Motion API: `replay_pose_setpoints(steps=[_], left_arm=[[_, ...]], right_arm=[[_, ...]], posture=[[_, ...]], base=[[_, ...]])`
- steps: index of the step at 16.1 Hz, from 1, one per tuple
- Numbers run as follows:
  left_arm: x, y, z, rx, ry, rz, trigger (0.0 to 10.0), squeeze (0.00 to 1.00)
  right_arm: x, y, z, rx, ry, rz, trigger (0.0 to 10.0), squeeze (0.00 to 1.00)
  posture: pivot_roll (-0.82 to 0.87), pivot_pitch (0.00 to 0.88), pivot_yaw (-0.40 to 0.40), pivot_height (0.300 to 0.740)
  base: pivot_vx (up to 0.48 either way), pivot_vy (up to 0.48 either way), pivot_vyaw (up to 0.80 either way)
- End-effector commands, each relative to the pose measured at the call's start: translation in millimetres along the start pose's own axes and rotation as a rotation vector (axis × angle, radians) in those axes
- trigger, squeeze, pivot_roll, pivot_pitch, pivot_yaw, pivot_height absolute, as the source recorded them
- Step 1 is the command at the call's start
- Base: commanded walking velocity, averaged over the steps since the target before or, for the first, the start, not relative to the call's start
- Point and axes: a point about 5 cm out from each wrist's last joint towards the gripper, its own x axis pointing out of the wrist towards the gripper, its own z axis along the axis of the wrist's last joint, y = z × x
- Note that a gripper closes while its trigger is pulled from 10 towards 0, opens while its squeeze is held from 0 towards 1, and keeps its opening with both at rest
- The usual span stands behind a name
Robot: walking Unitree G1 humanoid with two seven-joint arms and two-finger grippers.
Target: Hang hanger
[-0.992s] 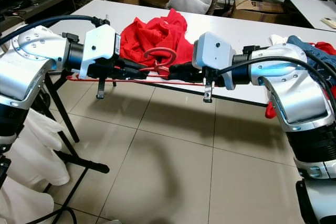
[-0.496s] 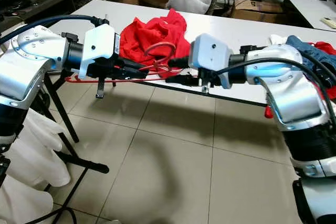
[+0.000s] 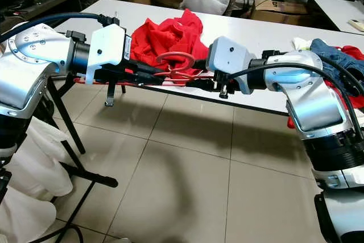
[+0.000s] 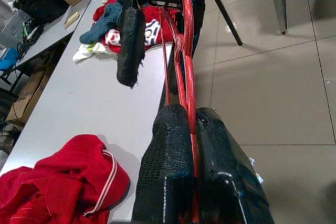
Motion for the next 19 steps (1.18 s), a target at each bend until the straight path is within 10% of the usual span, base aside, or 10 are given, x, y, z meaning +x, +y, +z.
replay_pose_setpoints(steps=[1, 11, 14, 19], left_arm=[[-2.0, 4.1, 13.8, 0.058, -0.036, 0.001, 0.0, 0.00], [-1.3, 8.5, 4.9, 0.061, 0.020, 0.036, 0.0, 0.00], [-2.0, 6.3, 3.4, 0.062, 0.027, 0.022, 0.0, 0.00], [-3.0, 6.5, 2.6, 0.063, 0.033, 0.026, 0.0, 0.00]], right_arm=[[1.7, 2.3, 2.5, 0.012, -0.031, 0.018, 10.0, 0.00], [3.5, 10.5, 9.4, 0.047, -0.103, 0.076, 10.0, 0.00], [4.1, 6.6, 11.9, 0.052, -0.121, 0.057, 0.9, 0.00], [4.3, 5.8, 12.1, 0.055, -0.122, 0.058, 0.0, 0.00]], posture=[[-0.09, 0.000, -0.016, 0.740], [-0.09, 0.000, -0.012, 0.740], [-0.09, 0.000, -0.015, 0.740], [-0.09, 0.000, -0.018, 0.740]], base=[[0.000, 0.000, 0.00], [0.000, 0.000, 0.00], [0.000, 0.000, 0.00], [0.000, 0.000, 0.00]])
